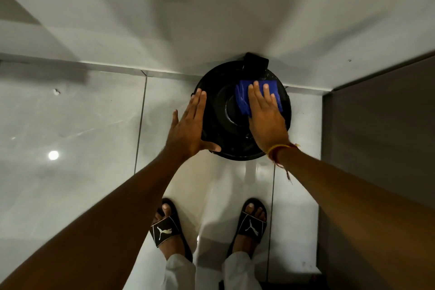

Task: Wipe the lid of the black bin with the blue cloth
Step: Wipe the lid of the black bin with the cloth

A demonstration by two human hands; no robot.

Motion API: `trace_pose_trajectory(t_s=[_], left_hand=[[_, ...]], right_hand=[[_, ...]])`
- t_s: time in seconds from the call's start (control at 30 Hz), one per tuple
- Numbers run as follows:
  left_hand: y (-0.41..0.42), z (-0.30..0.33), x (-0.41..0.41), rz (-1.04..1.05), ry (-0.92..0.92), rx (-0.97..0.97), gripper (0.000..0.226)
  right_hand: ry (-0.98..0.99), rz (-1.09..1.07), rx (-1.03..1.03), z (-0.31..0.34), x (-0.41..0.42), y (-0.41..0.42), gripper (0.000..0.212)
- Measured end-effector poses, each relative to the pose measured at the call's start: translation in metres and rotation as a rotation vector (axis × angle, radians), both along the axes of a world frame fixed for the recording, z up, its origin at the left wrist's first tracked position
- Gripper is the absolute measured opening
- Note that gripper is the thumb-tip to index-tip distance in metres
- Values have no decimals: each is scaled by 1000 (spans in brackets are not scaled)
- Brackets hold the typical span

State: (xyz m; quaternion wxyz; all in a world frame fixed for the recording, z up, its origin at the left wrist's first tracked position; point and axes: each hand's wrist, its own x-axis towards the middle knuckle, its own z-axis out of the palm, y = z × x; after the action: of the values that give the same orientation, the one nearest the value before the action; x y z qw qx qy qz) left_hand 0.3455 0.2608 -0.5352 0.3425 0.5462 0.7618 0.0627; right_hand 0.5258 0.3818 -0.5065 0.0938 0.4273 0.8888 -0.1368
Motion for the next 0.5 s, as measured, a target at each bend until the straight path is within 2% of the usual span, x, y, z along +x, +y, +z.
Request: trace_pose_trajectory(t_s=[0.1,0.23,0.3,0.4,0.5], left_hand=[[0,1,-1,4,1,-8,152],[-2,3,1,16,9,-18,154],[-1,5,3,17,5,-28,153],[1,8,3,13,-2,-37,152],[1,8,3,7,0,-41,152]], right_hand=[[-20,12,25,-4,-13,-7,74],[-2,337,12,-5,35,-46,71],[14,392,11,-1,64,-53,71],[19,281,-2,1,77,-40,78],[93,-34,-66,2,56,-6,76]])
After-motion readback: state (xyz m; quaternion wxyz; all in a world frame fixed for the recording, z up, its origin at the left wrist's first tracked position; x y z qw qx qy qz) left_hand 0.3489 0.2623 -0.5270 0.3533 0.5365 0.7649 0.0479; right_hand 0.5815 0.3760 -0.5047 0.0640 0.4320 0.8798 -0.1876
